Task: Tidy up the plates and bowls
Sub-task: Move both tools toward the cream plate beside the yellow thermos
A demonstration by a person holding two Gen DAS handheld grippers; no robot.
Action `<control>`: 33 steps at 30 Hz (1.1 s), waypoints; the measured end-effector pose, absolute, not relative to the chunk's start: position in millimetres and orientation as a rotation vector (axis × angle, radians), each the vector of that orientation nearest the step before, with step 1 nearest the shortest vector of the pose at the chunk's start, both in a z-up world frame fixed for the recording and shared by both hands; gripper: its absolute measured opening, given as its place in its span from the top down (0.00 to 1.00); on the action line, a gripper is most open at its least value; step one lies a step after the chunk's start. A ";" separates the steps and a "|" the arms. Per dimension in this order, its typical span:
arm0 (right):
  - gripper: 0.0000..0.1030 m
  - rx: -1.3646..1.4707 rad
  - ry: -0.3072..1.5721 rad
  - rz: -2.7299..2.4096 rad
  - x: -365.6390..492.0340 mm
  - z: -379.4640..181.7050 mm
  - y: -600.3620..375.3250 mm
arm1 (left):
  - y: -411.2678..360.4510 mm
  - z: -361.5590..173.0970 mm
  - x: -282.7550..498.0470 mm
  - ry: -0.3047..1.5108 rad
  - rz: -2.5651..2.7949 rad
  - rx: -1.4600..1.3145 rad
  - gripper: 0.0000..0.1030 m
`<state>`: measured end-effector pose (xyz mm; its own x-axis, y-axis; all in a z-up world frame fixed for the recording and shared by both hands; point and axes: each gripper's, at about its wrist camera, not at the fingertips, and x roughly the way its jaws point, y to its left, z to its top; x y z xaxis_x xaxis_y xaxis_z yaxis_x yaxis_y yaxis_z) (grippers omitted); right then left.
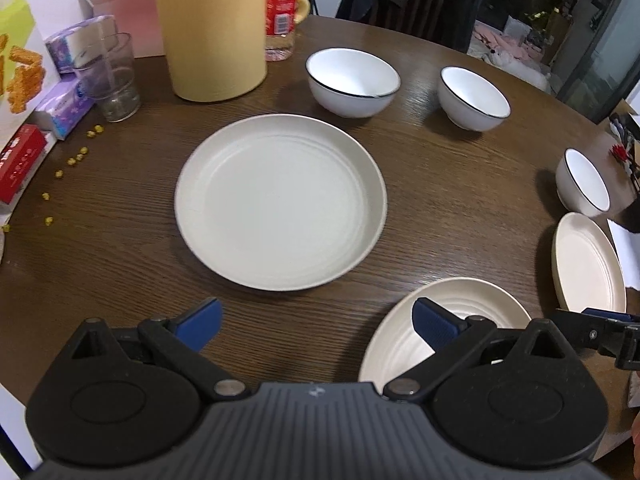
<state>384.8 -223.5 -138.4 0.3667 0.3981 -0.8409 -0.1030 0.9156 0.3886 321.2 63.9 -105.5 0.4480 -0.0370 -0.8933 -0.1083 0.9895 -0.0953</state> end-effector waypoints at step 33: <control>0.00 0.205 1.180 0.376 459.6 -150.0 -97.4 | 182.8 -112.6 391.1 1.073 0.200 -0.196 0.00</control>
